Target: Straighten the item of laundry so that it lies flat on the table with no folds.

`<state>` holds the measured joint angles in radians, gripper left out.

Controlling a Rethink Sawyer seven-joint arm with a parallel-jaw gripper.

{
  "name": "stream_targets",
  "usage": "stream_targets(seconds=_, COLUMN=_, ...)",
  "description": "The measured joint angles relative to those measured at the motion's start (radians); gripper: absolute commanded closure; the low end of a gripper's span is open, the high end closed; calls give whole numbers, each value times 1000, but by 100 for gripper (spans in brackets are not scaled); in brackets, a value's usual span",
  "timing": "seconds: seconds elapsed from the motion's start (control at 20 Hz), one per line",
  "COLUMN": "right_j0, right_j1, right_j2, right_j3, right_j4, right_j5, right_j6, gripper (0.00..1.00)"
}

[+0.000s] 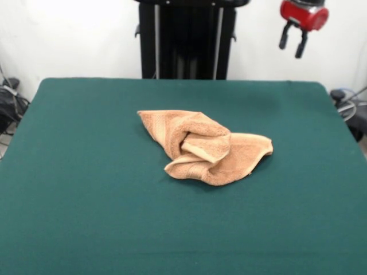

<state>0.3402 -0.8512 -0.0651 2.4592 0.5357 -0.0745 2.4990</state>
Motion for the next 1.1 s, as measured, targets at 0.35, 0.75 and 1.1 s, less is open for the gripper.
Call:
stream_targets(seconds=0.35, right_j0=-78, right_j1=0, right_j2=-14, right_j3=-50, right_j4=-302, right_j5=6, right_j6=-16, gripper=0)
stream_targets(seconds=0.75, right_j0=-185, right_j1=-2, right_j2=8, right_j3=-145, right_j4=-644, right_j5=76, right_j6=-46, gripper=0)
stream_targets(seconds=1.1, right_j0=-304, right_j1=-16, right_j2=112, right_j3=-220, right_j4=-901, right_j5=186, right_j6=-163, gripper=0)
